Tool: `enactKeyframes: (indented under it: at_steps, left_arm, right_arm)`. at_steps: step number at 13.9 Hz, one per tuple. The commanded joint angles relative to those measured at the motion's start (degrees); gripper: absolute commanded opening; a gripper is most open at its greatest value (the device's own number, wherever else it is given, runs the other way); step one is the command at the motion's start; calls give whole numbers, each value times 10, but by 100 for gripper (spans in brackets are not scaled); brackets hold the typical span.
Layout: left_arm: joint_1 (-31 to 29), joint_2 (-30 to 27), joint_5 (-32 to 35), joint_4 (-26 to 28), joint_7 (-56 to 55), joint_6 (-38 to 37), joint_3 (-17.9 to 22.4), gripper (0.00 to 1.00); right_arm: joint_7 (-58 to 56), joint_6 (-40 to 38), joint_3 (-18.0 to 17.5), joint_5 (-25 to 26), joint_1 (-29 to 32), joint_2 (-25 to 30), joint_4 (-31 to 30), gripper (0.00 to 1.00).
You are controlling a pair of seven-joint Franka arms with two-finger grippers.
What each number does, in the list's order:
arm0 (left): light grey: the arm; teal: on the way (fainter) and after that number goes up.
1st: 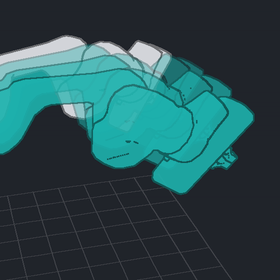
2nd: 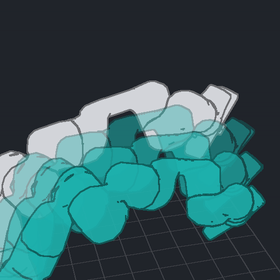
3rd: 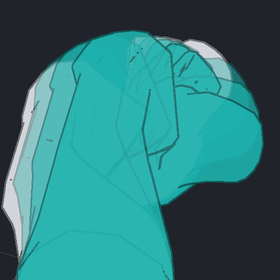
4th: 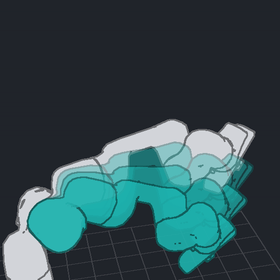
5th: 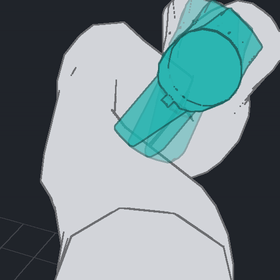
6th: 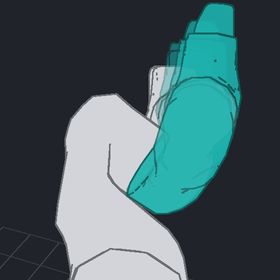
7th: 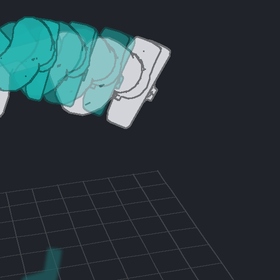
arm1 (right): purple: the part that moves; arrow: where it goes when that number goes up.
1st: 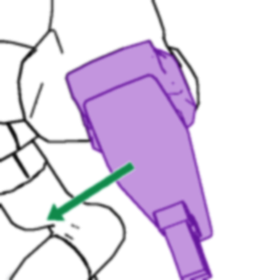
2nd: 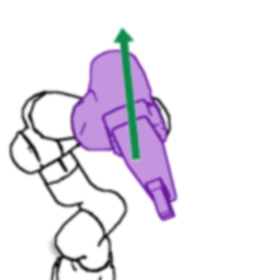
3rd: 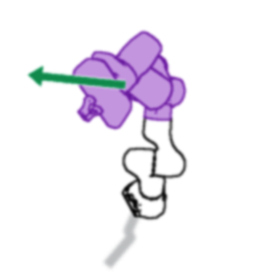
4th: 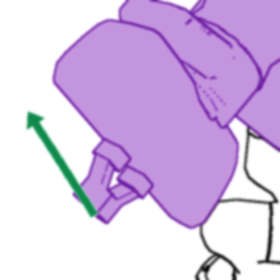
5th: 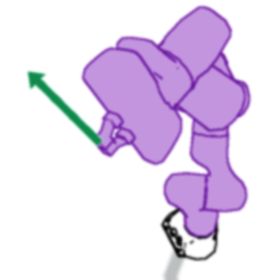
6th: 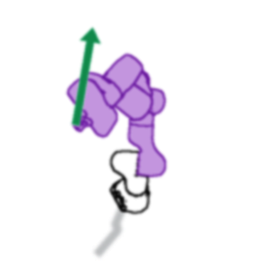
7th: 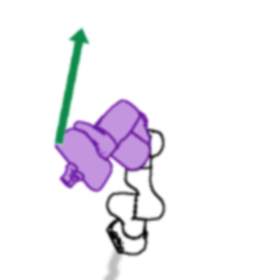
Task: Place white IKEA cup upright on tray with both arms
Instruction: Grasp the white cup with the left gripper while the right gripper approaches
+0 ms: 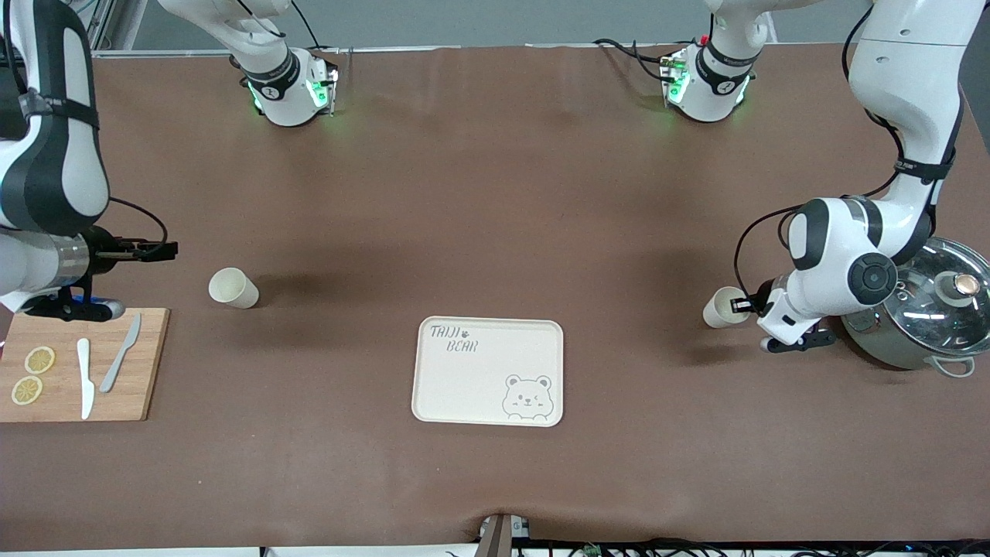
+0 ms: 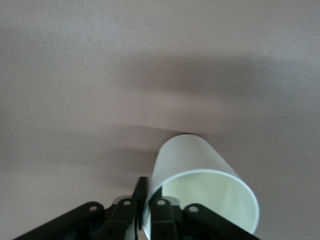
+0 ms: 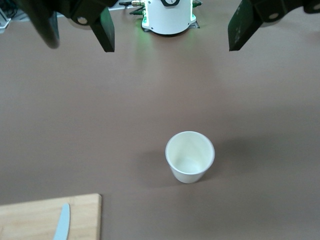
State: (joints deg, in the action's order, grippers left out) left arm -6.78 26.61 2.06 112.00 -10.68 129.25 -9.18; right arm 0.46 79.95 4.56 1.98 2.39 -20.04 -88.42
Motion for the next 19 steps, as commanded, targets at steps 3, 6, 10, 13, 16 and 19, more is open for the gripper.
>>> enactKeyframes:
  at_steps: [3,6,10,13,16,19]
  left_arm:
    - [2,-21,-9,-44,8,-63,-8,0]
    - [6,-16,-12,-113,-8,-152,-18,0]
    - [35,-16,-14,-163,-77,-189,-36,0]
    - [80,-6,-29,-191,-177,-190,-43,0]
    - [118,26,-51,-227,-259,-190,-43,0]
    - [156,62,-55,-264,-346,-188,-43,0]
  right_arm:
    - [3,-12,-5,4,20,-25,15,100]
    - [4,-15,-5,3,30,-40,15,100]
    - [4,75,-6,0,41,-54,-15,100]
    - [5,149,-6,-5,49,-51,-62,100]
    - [15,182,-6,-6,48,-47,-97,100]
    - [35,264,-7,-9,47,-29,-156,100]
